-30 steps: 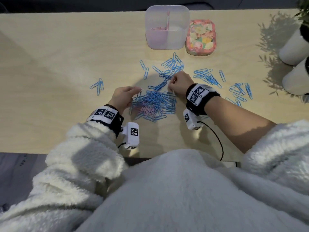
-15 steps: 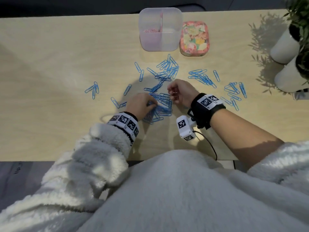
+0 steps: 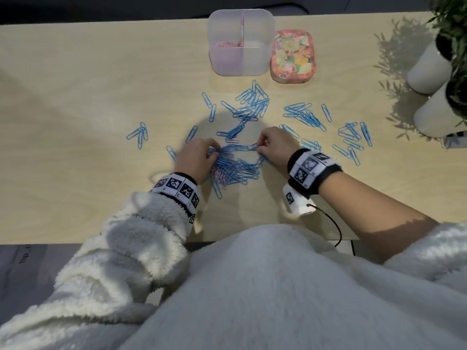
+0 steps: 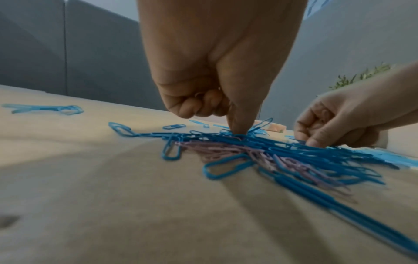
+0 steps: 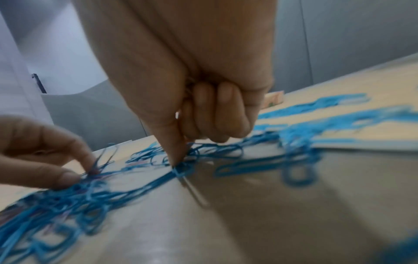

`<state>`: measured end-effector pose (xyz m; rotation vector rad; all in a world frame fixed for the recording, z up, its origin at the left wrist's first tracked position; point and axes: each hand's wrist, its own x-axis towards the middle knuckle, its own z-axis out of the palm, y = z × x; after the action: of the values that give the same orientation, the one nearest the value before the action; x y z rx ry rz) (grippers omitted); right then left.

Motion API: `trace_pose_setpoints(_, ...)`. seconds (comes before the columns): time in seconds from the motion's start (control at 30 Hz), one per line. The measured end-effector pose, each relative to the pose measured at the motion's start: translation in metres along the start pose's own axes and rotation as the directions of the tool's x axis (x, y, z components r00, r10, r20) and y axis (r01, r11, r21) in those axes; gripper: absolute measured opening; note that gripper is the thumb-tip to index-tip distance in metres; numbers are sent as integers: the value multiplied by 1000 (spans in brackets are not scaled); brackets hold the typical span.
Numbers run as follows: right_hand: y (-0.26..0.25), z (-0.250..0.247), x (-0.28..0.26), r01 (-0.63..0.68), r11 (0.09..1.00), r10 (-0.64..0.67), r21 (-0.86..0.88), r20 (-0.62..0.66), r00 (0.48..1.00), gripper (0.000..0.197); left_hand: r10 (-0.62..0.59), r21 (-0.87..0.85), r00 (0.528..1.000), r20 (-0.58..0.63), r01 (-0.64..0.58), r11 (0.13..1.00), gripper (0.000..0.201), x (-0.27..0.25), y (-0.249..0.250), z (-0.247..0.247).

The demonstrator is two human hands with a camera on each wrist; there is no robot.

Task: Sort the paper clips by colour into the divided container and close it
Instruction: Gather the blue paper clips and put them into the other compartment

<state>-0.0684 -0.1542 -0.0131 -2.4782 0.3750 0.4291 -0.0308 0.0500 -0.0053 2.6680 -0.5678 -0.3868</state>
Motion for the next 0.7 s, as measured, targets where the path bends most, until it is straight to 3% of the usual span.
trace_pose_setpoints(0.1, 10, -13, -10, -50, 998, 48, -31, -55, 997, 16, 10, -37, 1000, 21, -9, 999, 17, -2, -2, 0)
trace_pose_setpoints(0.2, -8, -12, -9, 35, 999, -39, -35, -119, 992, 20, 25, -116, 999, 21, -22, 993, 11, -1, 2, 3)
trace_pose_setpoints(0.37, -49, 0, 15, 122, 990, -125, -71, -51, 991, 13, 147, -169, 987, 64, -134, 976, 20, -1, 18, 2)
trace_pose_setpoints(0.53, -52, 7, 24, 125, 988, -121, -91, 44, 992, 13, -41, -151, 999, -5, 39, 988, 20, 6, -1, -7)
trace_pose_setpoints(0.63, -45, 6, 24, 120, 992, -115, -38, 105, 988, 17, -47, -111, 998, 52, 53, 992, 20, 8, -7, -9)
trace_pose_setpoints(0.7, -38, 5, 22, 94, 995, -91, -31, 80, 993, 14, -22, -102, 996, 85, 31, 994, 20, 11, -6, -8)
